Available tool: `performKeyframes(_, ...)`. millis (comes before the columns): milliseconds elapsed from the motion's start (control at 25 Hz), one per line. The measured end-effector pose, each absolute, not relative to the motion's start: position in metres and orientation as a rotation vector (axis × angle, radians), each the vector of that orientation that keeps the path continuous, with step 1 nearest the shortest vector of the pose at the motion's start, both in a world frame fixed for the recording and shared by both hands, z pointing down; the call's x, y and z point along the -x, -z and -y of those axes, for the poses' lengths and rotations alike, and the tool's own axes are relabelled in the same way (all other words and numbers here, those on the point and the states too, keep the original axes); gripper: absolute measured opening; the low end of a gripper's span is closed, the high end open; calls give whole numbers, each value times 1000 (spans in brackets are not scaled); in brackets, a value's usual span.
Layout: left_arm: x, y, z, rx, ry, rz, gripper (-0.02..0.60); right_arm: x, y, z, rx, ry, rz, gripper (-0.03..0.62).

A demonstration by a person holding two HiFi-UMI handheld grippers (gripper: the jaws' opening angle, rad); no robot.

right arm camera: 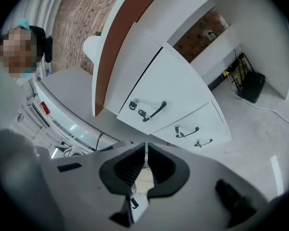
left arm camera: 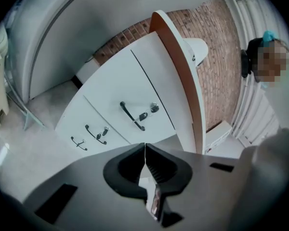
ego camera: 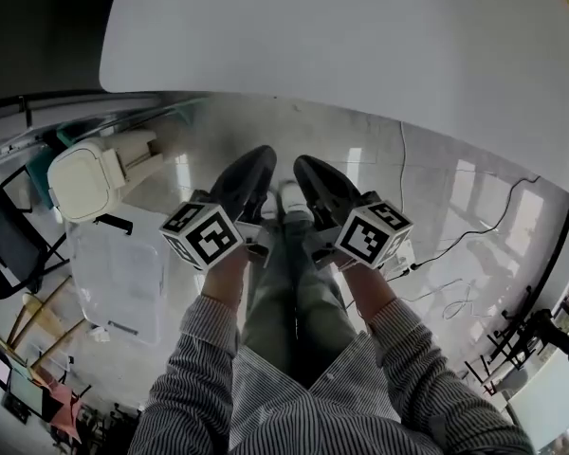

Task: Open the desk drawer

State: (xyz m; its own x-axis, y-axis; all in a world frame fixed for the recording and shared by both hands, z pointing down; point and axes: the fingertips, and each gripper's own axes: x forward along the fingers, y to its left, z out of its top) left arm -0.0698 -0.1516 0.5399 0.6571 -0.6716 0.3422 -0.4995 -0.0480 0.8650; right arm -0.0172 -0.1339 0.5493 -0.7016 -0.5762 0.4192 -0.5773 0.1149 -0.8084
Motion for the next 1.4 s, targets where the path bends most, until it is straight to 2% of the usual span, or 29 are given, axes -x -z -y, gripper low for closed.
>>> performKeyframes(560,89,-575,181,-1459,388,983,15,27,-558,173,-1378,-2045,2376,21)
performKeyframes(600,89,-575,183,-1452,401,978,16,26,-558,178,-1383,-2069,2380,33)
performKeyframes(640,90,-575,186,-1450,411,974,17,27,-558,182,-1385,-2100,2378,81)
performKeyframes(680,90,-575,188,-1448,423,968,26,28,-558,185,-1384,-2128,2377,103)
performKeyframes(800,89,-572,199,-1439,471,937,115,28,-560,198,-1398,-2138,2390,103)
performKeyframes(1040,91,-579,213,-1438,492,931,147,27,-572,213,-1455,-2226,2398,135)
performKeyframes(1400,93,-583,238,-1404,598,889,152,19,-590,228,-1559,-2379,2316,144)
